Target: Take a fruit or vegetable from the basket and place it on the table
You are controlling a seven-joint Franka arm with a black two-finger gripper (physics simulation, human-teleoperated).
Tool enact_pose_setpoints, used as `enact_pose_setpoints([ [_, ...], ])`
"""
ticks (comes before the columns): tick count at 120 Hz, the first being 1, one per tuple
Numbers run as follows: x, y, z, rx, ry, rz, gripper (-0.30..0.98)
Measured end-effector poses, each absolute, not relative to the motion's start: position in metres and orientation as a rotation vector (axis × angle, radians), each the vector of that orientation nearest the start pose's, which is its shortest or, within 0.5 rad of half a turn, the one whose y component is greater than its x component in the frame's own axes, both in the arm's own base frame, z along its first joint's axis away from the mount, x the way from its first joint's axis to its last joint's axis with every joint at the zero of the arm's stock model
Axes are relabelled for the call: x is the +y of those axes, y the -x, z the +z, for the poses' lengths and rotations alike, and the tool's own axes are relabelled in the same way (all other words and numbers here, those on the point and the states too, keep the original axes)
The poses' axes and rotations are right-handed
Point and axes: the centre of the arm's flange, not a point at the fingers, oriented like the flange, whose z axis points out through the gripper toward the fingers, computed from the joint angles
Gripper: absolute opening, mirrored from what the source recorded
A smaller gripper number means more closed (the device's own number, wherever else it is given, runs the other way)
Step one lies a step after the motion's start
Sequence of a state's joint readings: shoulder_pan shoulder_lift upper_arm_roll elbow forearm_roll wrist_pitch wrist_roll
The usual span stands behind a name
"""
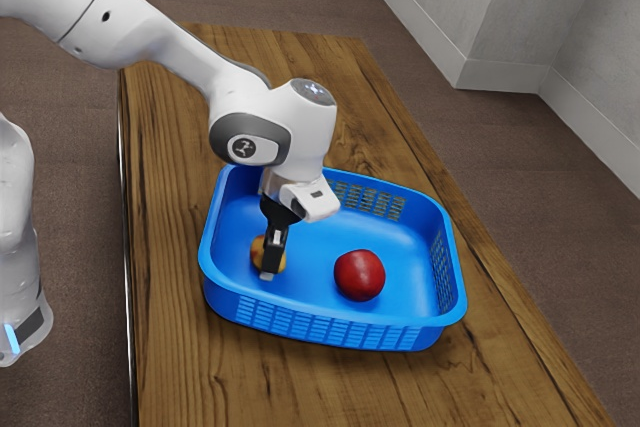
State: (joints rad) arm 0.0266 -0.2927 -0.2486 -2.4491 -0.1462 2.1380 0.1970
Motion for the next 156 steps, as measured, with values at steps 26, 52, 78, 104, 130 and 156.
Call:
enact_pose_setpoints([
  [26, -0.104, -0.428, 0.405, 0.517, 3.148, 0.041, 0.51],
  [52, -0.104, -0.428, 0.414, 0.501, 3.144, 0.033, 0.39],
  [78, -0.107, -0.439, 0.448, 0.492, 3.146, -0.039, 0.44],
  [104, -0.095, -0.45, 0.491, 0.44, 3.154, -0.107, 0.42],
  [130, -0.024, -0.47, 0.588, 0.234, 3.126, -0.263, 0.42],
  [156, 0.092, -0.458, 0.621, -0.16, 3.111, -0.243, 0.42],
])
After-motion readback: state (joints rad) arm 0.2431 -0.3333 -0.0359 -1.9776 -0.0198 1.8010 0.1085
